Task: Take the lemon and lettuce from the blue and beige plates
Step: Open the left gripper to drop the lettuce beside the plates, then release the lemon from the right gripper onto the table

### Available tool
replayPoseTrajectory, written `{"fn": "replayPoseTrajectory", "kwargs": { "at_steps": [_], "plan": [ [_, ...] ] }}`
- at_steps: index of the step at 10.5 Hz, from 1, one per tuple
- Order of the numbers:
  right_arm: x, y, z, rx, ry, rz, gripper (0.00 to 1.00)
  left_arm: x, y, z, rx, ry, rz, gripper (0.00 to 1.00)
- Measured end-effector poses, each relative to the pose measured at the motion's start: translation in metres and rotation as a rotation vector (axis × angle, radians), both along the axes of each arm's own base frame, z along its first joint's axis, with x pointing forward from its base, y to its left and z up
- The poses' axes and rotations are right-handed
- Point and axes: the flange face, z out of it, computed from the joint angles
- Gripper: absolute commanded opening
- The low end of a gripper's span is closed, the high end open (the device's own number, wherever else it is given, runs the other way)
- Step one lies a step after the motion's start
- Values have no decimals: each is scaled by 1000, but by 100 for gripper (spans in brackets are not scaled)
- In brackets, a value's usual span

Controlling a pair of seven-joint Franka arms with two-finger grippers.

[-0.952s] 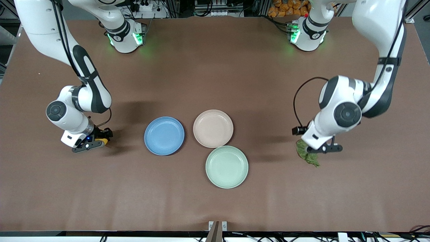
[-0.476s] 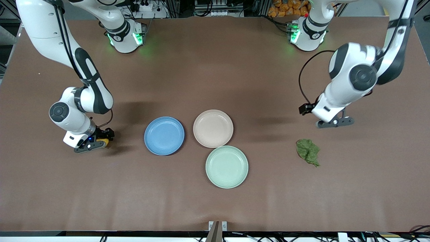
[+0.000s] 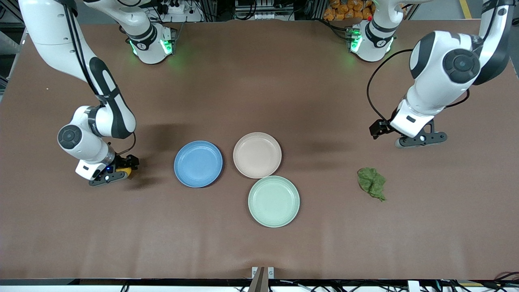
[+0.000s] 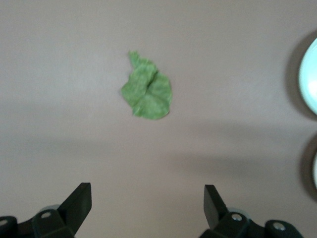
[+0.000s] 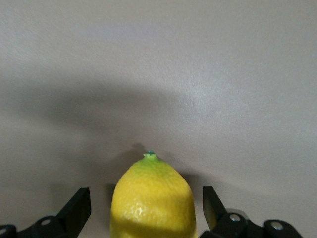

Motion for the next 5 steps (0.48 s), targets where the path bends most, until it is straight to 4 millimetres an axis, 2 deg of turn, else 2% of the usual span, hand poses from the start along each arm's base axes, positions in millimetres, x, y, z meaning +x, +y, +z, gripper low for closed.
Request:
{"fn": "replayPoseTrajectory", "kwargs": {
  "at_steps": [2, 5],
  "plan": [
    [13, 2, 25, 14, 49, -3, 100, 9, -7, 32, -14, -64, -8, 100],
    [25, 6, 68, 55, 92, -24, 100, 19, -4, 79, -28, -130, -1, 100]
  ]
}}
